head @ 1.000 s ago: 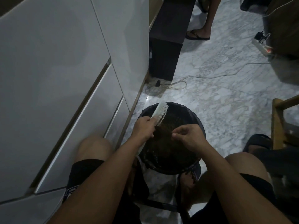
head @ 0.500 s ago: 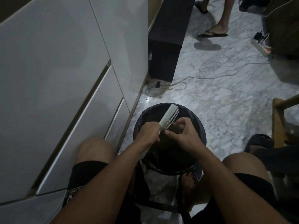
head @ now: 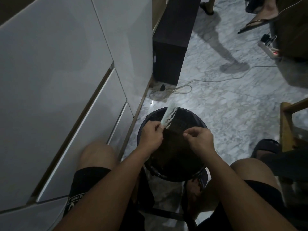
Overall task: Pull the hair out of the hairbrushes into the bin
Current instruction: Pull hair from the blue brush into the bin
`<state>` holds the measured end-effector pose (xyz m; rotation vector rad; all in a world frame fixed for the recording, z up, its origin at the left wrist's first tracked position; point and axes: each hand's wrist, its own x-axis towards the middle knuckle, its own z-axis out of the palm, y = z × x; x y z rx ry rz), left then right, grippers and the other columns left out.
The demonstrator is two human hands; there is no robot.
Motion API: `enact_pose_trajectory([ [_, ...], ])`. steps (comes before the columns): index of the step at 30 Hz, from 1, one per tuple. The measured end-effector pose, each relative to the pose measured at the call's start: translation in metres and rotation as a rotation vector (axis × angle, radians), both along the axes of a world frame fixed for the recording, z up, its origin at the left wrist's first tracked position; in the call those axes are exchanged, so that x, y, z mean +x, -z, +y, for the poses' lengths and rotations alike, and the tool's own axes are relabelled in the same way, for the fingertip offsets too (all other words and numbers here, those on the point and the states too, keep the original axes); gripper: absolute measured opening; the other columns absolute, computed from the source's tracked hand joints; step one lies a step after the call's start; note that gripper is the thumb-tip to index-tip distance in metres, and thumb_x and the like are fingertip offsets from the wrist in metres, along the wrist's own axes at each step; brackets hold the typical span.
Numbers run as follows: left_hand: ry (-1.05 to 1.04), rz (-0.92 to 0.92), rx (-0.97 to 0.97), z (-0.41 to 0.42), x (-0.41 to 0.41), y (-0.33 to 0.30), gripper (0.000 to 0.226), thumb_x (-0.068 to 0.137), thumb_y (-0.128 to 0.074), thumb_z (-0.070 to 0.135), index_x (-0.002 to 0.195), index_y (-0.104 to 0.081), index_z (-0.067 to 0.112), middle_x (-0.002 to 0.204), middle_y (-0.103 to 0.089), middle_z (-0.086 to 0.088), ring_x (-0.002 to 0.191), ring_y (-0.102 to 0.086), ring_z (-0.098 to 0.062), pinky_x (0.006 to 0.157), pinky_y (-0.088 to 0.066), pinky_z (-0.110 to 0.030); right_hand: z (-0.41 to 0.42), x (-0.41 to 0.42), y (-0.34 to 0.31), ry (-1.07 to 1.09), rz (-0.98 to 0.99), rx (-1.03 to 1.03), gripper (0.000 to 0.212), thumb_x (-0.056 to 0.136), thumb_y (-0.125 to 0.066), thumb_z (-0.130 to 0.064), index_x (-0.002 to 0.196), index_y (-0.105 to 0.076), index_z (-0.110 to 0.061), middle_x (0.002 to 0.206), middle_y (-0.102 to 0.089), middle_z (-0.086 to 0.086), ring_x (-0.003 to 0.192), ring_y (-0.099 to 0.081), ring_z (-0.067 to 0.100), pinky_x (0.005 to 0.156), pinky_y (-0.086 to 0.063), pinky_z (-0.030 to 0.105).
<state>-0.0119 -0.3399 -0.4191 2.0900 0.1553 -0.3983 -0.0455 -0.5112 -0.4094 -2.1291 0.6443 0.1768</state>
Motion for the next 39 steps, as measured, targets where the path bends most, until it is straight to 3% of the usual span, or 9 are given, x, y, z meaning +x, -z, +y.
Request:
enact_pose_trajectory([
  [5, -0.114, 0.098, -0.185, 0.003, 0.0, -0.009, 0.013, 0.101, -0.052, 0.017, 0.098, -0.062, 0.01, 0.08, -0.066, -0.008, 0.064, -0.065, -0.019, 0.066, -0.062, -0.043, -0.01, -0.002, -0.002, 0.101, 0.116, -0.199, 0.011, 0.083, -0.065, -0.016, 0.08, -0.069, -0.026, 0.096, -0.072, 0.002, 0.087, -0.062, 0.02, 0.075, -0.05, 0.03],
  [7, -0.112, 0.115, -0.218, 0.002, -0.002, -0.011, 0.011, 0.1, -0.054, 0.016, 0.093, -0.061, 0.012, 0.083, -0.066, -0.008, 0.065, -0.067, -0.02, 0.064, -0.063, -0.042, -0.01, -0.003, 0.001, 0.07, 0.161, -0.201, 0.02, 0.078, -0.066, -0.015, 0.095, -0.07, -0.023, 0.109, -0.07, 0.003, 0.099, -0.063, 0.024, 0.081, -0.051, 0.032],
  [13, -0.012, 0.162, -0.24, -0.001, -0.006, -0.007, 0.019, 0.098, -0.058, 0.016, 0.109, -0.067, 0.005, 0.091, -0.068, -0.011, 0.067, -0.068, -0.018, 0.057, -0.059, -0.034, 0.011, -0.001, 0.0, 0.006, -0.057, 0.374, 0.073, 0.074, -0.079, -0.005, 0.138, -0.044, -0.011, 0.127, -0.06, 0.0, 0.118, -0.057, 0.013, 0.1, -0.046, 0.032],
  [17, 0.03, 0.197, -0.282, -0.003, -0.01, -0.002, 0.017, 0.097, -0.059, 0.017, 0.106, -0.068, 0.007, 0.087, -0.068, -0.009, 0.065, -0.068, -0.019, 0.056, -0.058, -0.034, 0.011, 0.001, -0.003, 0.076, -0.047, 0.553, 0.056, 0.081, -0.074, -0.01, 0.132, -0.053, -0.012, 0.108, -0.073, 0.004, 0.099, -0.07, 0.017, 0.086, -0.056, 0.036],
  [20, 0.025, 0.218, -0.295, -0.002, -0.008, -0.001, 0.02, 0.096, -0.06, 0.017, 0.108, -0.069, 0.004, 0.086, -0.07, -0.009, 0.064, -0.069, -0.019, 0.058, -0.058, -0.034, 0.01, 0.0, -0.007, 0.082, -0.057, 0.585, 0.029, 0.082, -0.073, -0.008, 0.11, -0.065, -0.014, 0.091, -0.075, 0.005, 0.085, -0.072, 0.019, 0.077, -0.056, 0.034],
  [25, 0.024, 0.214, -0.265, -0.004, -0.009, -0.002, 0.021, 0.096, -0.06, 0.017, 0.11, -0.069, 0.005, 0.086, -0.072, -0.012, 0.063, -0.07, -0.018, 0.055, -0.057, -0.031, 0.008, 0.001, -0.003, 0.172, -0.025, 0.519, 0.023, 0.077, -0.076, -0.001, 0.099, -0.068, -0.001, 0.072, -0.071, 0.01, 0.054, -0.067, 0.009, 0.058, -0.057, 0.019],
  [30, -0.037, 0.188, -0.284, -0.002, -0.006, -0.005, 0.013, 0.098, -0.057, 0.012, 0.107, -0.066, 0.008, 0.081, -0.067, -0.01, 0.06, -0.065, -0.015, 0.05, -0.056, -0.023, 0.001, 0.0, 0.0, 0.163, -0.01, 0.359, 0.009, 0.081, -0.073, -0.006, 0.089, -0.076, -0.007, 0.077, -0.073, 0.006, 0.07, -0.069, 0.017, 0.07, -0.059, 0.028],
  [36, -0.058, 0.194, -0.333, -0.003, -0.008, 0.0, 0.013, 0.094, -0.065, 0.017, 0.101, -0.072, 0.01, 0.072, -0.072, -0.009, 0.062, -0.069, -0.021, 0.062, -0.061, -0.036, 0.01, -0.001, 0.001, 0.062, 0.12, 0.741, 0.022, 0.086, -0.067, -0.01, 0.107, -0.067, -0.013, 0.097, -0.071, 0.008, 0.083, -0.069, 0.02, 0.074, -0.055, 0.036],
  [39, -0.039, 0.18, -0.338, -0.002, -0.006, 0.001, 0.008, 0.094, -0.065, 0.019, 0.095, -0.072, 0.016, 0.066, -0.072, -0.008, 0.06, -0.069, -0.022, 0.065, -0.06, -0.039, 0.014, -0.003, 0.001, 0.067, 0.114, 0.749, 0.029, 0.085, -0.069, -0.013, 0.114, -0.062, -0.011, 0.097, -0.072, 0.007, 0.08, -0.07, 0.018, 0.071, -0.054, 0.033],
])
